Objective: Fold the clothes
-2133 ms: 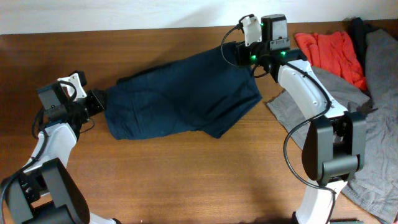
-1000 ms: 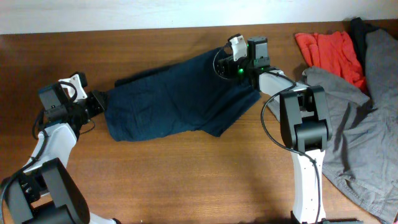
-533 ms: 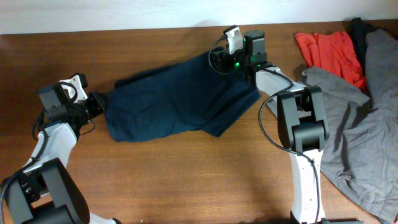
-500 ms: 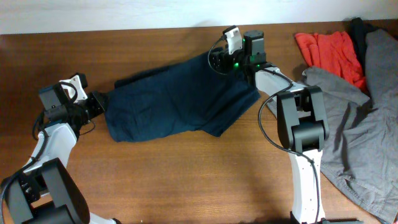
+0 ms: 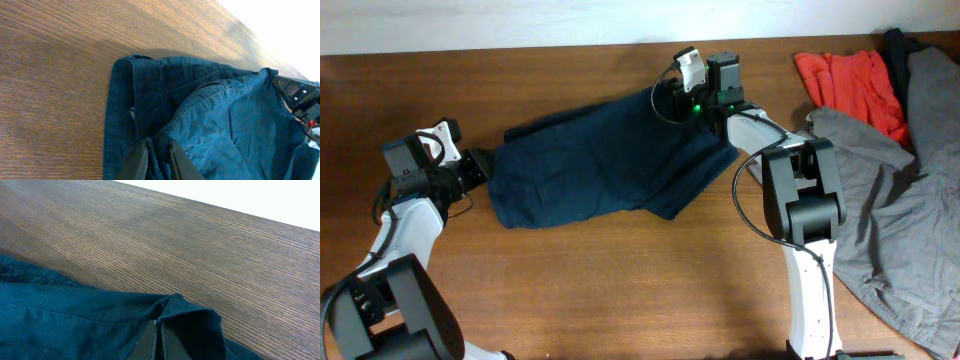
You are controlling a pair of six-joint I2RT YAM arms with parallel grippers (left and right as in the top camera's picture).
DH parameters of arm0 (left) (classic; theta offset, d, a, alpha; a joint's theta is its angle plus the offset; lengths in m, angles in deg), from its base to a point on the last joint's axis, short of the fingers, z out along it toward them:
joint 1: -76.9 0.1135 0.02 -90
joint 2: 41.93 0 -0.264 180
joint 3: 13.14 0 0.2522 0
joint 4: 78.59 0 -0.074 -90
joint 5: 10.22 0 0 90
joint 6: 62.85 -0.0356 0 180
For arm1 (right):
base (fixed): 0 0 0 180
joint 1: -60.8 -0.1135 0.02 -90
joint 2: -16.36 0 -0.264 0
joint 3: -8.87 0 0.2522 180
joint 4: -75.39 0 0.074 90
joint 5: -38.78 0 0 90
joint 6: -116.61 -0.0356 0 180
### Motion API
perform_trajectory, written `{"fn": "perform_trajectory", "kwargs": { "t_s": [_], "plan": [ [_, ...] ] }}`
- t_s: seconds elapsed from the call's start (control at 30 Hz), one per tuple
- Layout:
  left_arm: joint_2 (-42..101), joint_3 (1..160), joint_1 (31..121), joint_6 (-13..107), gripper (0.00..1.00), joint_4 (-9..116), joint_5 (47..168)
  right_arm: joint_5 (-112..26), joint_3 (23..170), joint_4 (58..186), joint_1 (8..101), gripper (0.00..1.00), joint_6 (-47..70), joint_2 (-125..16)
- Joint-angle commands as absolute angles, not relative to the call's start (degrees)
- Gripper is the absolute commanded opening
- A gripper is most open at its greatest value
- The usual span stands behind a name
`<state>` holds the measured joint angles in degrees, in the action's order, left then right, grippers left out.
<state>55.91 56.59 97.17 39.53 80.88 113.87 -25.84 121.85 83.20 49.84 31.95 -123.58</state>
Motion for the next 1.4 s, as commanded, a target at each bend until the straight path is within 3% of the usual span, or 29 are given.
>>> {"fn": "perform_trajectory", "kwargs": {
  "t_s": [0.0,0.37,0.5,0.53,0.6,0.87,1.13,1.37],
  "plan": [
    [55.21,57.39,97.24,39.03,0.14,80.49,113.91,-26.30,122.72,83.66,49.88,0.04,30.29,-122.99],
    [55.21,57.39,97.24,39.00,0.16,80.56,113.89,-26.38,122.72,98.74,50.78,0.04,29.57,-107.19],
    [55.21,57.39,97.24,39.00,0.35,80.73,113.89,-26.91,122.72,106.17,50.80,0.04,29.57,-103.65],
    [55.21,57.39,97.24,39.00,0.47,81.87,113.87,-30.49,122.72,109.56,50.80,0.04,29.57,-101.81],
    [55.21,57.39,97.24,39.00,0.54,84.27,113.87,-33.03,122.72,111.72,50.80,0.04,29.57,-100.61],
    [55.23,57.39,96.84,39.03,0.55,95.88,107.22,-35.65,122.72,118.65,50.78,0.04,29.55,-98.36],
    [56.24,57.39,96.76,39.05,0.55,97.12,102.46,-35.80,122.72,129.53,50.86,0.04,25.99,-96.85],
    [59.47,57.42,95.77,39.35,0.55,100.21,102.53,-46.21,122.72,135.92,52.20,0.04,20.48,-93.27]
  ]
}}
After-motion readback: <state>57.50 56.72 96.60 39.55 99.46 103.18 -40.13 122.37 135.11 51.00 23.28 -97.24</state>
